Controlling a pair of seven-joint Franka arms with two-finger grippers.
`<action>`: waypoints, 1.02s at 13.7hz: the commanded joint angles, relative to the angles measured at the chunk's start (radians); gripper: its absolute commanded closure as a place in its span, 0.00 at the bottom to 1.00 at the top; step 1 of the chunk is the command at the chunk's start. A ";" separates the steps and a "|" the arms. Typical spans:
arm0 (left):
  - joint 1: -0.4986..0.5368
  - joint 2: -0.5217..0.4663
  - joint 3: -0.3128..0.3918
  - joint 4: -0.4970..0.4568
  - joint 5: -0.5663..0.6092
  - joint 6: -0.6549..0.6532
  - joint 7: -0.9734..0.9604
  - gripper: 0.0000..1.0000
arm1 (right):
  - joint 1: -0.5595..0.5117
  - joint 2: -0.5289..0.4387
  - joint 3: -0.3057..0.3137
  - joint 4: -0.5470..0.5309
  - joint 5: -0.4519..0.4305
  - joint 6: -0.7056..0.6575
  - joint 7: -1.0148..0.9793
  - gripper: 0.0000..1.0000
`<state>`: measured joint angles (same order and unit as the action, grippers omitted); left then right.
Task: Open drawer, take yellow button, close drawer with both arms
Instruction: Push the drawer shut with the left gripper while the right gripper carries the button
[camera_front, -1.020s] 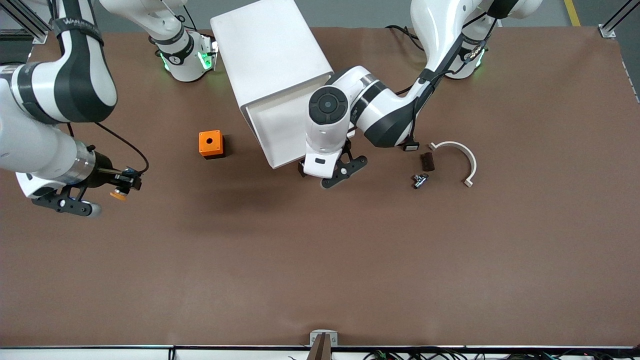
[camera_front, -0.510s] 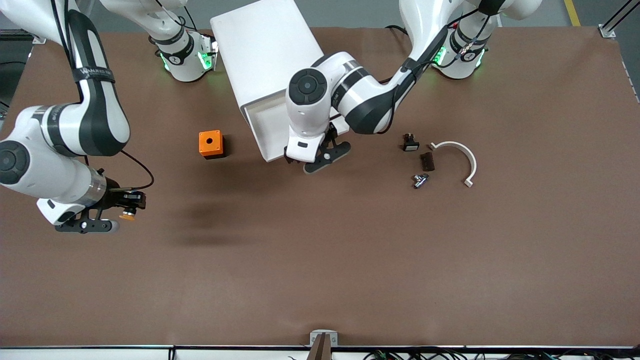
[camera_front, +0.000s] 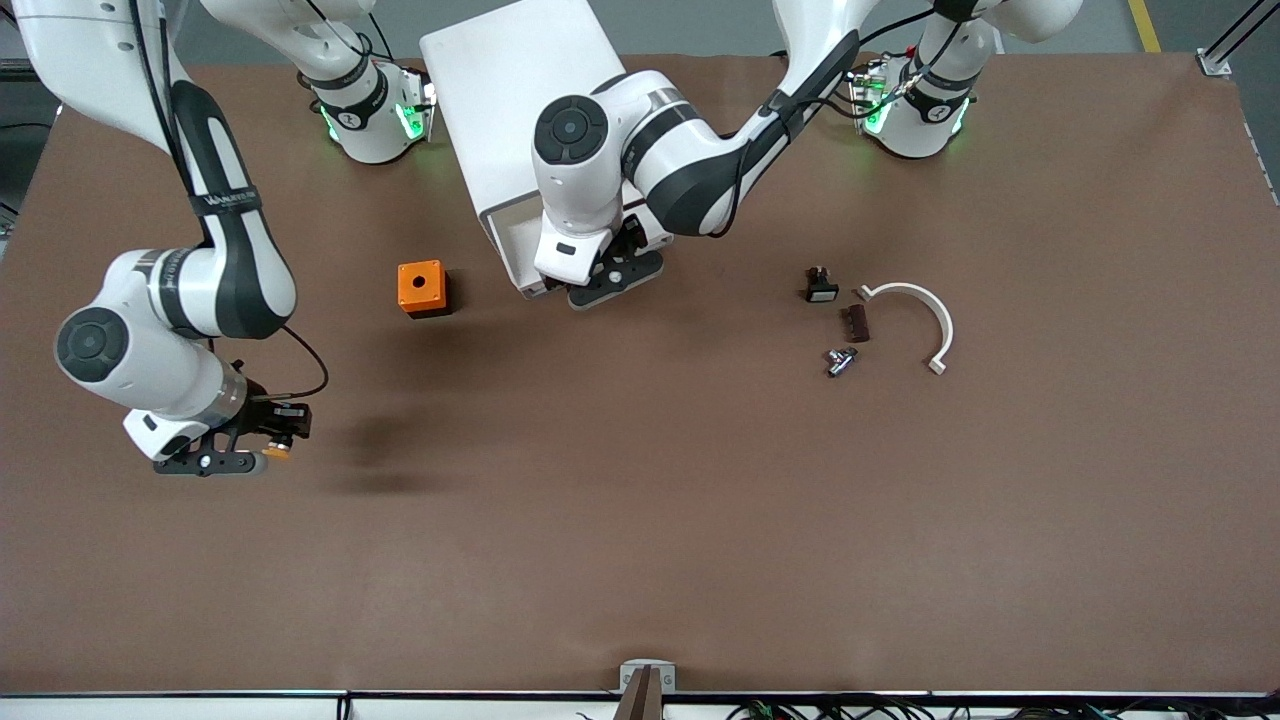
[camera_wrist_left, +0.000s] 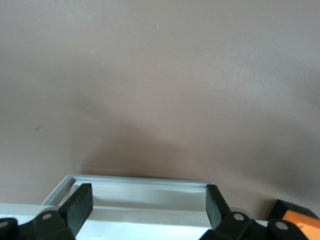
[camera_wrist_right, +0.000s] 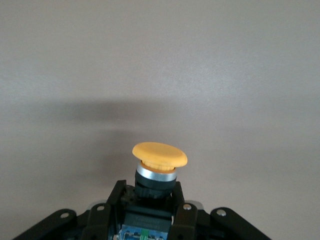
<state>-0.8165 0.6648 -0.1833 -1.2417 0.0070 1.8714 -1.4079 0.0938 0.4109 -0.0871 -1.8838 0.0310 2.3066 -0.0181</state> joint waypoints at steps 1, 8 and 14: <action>-0.024 -0.008 0.001 -0.002 -0.038 0.003 -0.019 0.01 | -0.022 0.006 0.017 -0.028 -0.011 0.034 -0.011 0.96; -0.062 0.012 0.001 -0.002 -0.152 0.003 -0.005 0.01 | -0.034 0.062 0.017 -0.028 -0.011 0.079 -0.026 0.96; -0.049 0.025 0.002 -0.009 -0.339 0.003 0.004 0.01 | -0.034 0.123 0.017 -0.029 -0.011 0.158 -0.036 0.96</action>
<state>-0.8654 0.6834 -0.1774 -1.2524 -0.2490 1.8700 -1.4046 0.0792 0.5228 -0.0868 -1.9080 0.0309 2.4384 -0.0374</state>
